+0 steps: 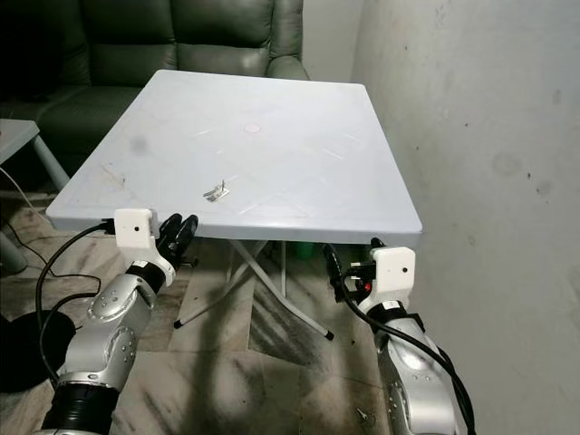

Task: Hang keys on a hook

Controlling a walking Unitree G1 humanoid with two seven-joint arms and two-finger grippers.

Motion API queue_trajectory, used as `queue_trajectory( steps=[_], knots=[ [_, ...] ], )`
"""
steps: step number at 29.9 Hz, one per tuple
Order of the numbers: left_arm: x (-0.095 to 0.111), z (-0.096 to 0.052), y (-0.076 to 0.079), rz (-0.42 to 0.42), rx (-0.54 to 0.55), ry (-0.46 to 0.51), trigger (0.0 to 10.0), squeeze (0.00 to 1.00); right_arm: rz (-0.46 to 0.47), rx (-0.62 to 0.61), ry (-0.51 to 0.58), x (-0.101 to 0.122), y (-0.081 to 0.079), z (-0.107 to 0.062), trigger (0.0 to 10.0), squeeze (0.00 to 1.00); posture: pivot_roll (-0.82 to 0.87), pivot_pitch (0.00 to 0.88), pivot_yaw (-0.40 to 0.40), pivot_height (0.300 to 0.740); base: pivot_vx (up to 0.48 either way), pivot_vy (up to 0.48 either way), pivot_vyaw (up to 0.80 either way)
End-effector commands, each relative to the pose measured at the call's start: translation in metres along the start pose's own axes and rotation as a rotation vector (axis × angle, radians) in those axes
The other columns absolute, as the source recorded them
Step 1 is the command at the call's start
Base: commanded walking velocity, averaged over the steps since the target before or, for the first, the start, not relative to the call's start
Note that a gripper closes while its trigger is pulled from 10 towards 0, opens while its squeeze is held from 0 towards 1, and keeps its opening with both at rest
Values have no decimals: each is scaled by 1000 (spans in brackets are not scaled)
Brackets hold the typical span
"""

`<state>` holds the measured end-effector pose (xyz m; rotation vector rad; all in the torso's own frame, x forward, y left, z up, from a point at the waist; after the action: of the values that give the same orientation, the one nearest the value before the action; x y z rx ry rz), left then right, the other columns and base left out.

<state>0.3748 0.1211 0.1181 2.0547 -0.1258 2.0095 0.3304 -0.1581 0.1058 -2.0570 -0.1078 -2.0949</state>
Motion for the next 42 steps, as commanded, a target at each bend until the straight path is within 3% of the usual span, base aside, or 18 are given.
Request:
queue_trajectory(
  steps=[1,36,42],
  knots=[
    [3,1,-1,4,1,3,10000,0,11,6,5,2,-1,-1,10000,0,-97,0,-49,740,0,405,0],
    [4,0,-5,-6,21,-1,10000,0,3,27,-22,-1,-7,-5,10000,0,-94,36,-55,740,0,468,0],
    [4,0,-5,-7,24,-1,10000,0,-2,27,-21,0,-7,-4,10000,0,-94,36,-56,740,0,480,774]
  ],
)
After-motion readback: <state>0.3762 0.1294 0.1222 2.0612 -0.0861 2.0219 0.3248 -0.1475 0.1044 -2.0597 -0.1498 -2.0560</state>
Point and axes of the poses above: a point about 5 cm out from each wrist's last joint towards the gripper, its own z axis pointing out of the wrist towards the gripper, its own x axis along the axis of the wrist's last joint, y = z × x, the point moved 6 cm from there along z, pointing out of the wrist towards the gripper, and after that the axes turned 3 degrees about z, right-handed, at the moved point
